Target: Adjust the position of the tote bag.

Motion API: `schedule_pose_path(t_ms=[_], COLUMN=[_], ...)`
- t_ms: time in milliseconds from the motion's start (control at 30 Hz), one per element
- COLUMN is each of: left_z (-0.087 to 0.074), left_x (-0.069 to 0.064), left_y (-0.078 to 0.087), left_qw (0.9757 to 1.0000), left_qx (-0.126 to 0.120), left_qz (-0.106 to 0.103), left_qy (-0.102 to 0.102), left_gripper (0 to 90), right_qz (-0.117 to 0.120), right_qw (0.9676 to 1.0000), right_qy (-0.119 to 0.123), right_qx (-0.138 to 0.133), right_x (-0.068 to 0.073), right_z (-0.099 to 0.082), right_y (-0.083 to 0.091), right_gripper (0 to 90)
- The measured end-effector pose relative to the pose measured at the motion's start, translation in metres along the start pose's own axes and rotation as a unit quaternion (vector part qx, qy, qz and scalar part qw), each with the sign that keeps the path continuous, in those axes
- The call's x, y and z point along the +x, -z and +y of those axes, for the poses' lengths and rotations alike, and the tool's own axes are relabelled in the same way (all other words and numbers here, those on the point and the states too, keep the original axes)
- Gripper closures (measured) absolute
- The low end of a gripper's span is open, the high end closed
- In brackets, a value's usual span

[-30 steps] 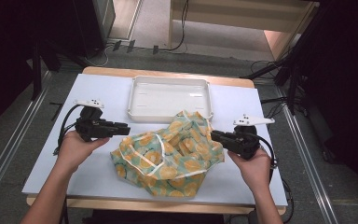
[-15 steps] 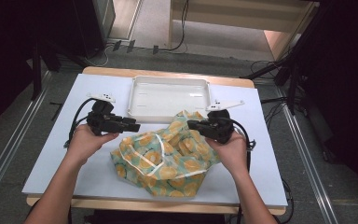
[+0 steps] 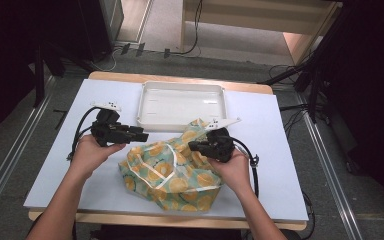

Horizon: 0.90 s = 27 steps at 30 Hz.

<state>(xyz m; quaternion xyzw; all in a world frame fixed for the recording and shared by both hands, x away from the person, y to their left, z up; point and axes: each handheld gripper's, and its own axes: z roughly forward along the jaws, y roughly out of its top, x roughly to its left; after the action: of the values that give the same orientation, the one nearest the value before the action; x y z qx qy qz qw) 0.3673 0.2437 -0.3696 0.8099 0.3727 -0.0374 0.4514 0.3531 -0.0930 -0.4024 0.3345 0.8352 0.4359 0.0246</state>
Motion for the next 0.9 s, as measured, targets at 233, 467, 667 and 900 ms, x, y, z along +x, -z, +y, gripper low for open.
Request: schedule_pose_path(t_ms=[233, 467, 667, 900], left_z=[-0.002, -0.001, -0.001, 0.0], left_x=[0.0, -0.002, -0.007, -0.012], left_y=[-0.002, -0.002, -0.003, -0.005], left_qw=[1.0, 1.0, 0.9999, 0.9998], left_qx=[0.001, -0.002, -0.002, 0.0], left_qz=[-0.004, -0.007, -0.009, -0.013], left_qy=[0.002, -0.003, -0.006, -0.013], left_gripper=[53.6, 53.1, 52.8, 52.4], right_qz=[0.015, 0.024, 0.046, 0.062], right_qw=[0.9997, 0.999, 0.9974, 0.9954], right_qy=[0.011, 0.038, 0.055, 0.071], right_qx=[0.012, 0.006, 0.01, 0.016], right_x=[0.012, 0.028, 0.046, 0.062], right_z=[-0.009, -0.008, -0.005, -0.005], right_y=[-0.006, -0.008, -0.012, -0.019], right_gripper=[90.0, 90.0, 90.0, 90.0])
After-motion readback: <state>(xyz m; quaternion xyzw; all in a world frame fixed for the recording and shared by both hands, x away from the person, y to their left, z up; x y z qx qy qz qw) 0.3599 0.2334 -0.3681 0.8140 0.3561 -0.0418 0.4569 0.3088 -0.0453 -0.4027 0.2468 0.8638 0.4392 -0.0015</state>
